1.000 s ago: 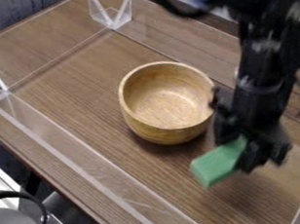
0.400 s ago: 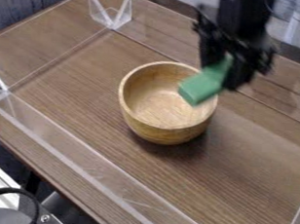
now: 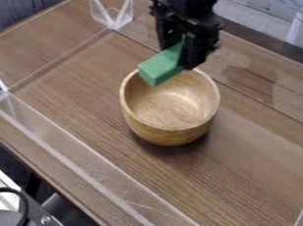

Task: Put the green block in the brown bowl

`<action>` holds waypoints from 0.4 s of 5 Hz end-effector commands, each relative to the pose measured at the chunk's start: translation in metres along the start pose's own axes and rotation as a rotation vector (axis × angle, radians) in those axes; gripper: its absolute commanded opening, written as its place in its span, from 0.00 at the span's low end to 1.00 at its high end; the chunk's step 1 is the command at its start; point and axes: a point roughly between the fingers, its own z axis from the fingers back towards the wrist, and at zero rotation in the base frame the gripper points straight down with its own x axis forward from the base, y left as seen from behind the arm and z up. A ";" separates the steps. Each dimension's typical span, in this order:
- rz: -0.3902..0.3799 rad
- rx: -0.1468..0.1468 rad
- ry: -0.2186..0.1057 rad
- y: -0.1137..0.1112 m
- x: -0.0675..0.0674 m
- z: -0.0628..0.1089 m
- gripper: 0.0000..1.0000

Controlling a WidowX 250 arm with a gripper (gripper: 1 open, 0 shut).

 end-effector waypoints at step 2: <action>-0.022 0.017 0.000 0.007 -0.015 -0.011 0.00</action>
